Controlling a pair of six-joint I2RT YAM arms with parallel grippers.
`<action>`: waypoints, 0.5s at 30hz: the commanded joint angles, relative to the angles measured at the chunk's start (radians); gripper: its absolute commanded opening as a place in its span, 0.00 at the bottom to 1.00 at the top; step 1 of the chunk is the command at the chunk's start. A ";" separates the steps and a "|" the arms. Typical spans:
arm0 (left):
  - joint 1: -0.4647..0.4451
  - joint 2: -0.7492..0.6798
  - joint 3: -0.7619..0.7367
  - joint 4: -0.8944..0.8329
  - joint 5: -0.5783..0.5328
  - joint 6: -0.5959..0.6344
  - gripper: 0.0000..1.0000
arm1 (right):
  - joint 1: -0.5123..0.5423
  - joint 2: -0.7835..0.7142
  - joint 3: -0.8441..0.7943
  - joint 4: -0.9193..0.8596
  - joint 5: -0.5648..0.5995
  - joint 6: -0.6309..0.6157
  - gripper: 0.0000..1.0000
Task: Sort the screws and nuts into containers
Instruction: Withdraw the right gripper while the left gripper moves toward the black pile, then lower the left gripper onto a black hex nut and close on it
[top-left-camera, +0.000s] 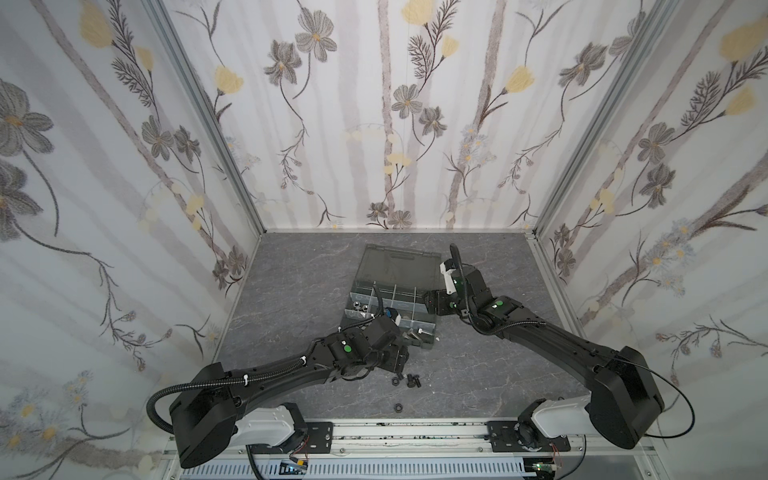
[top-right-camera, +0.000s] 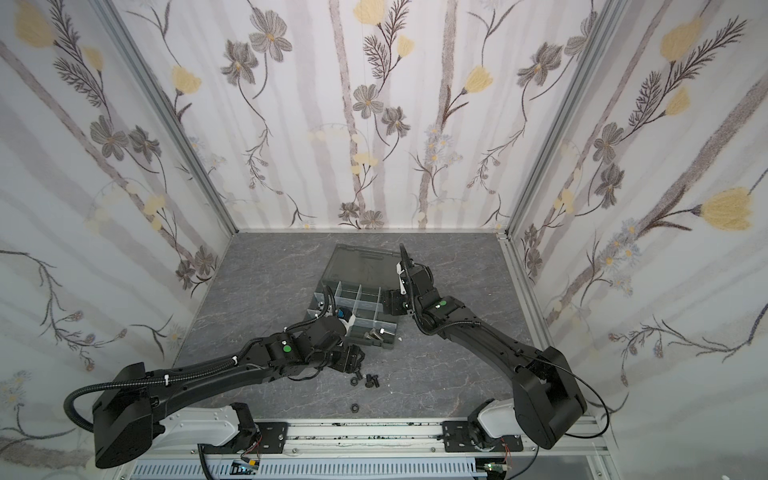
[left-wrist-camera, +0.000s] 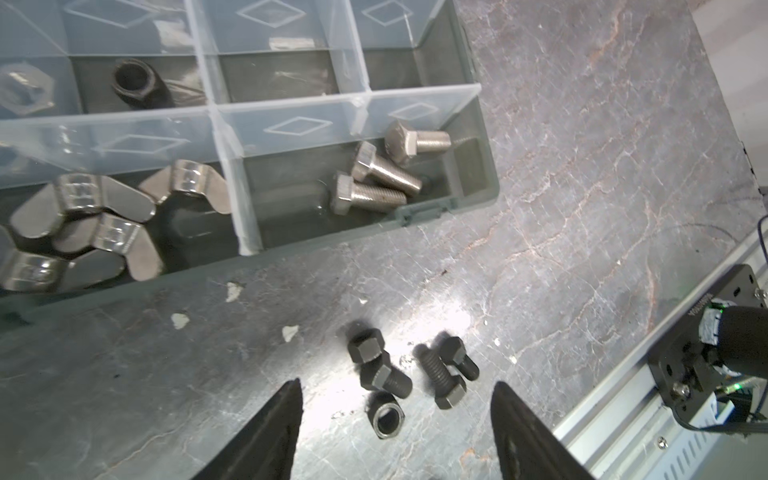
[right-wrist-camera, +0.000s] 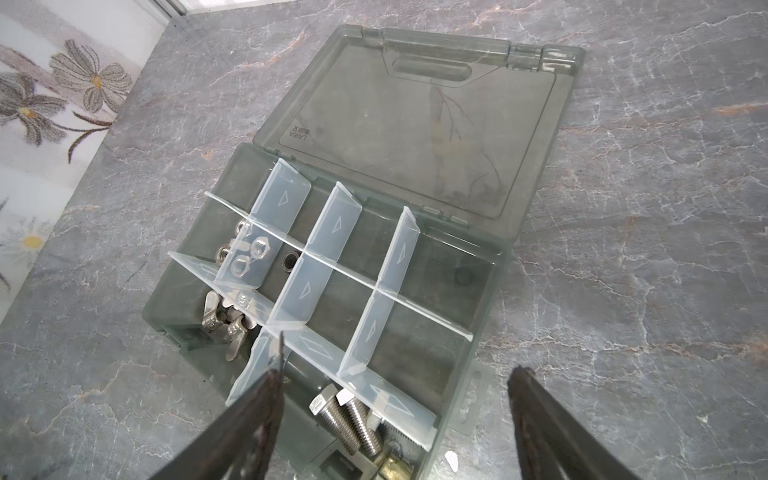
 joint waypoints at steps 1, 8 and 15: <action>-0.040 0.016 0.015 -0.033 -0.020 -0.052 0.68 | -0.006 -0.016 -0.019 0.041 0.009 0.014 0.84; -0.136 0.035 0.008 -0.134 -0.030 -0.116 0.57 | -0.019 -0.040 -0.059 0.057 0.003 0.020 0.84; -0.231 0.097 0.008 -0.143 0.009 -0.153 0.50 | -0.024 -0.048 -0.084 0.071 -0.004 0.024 0.85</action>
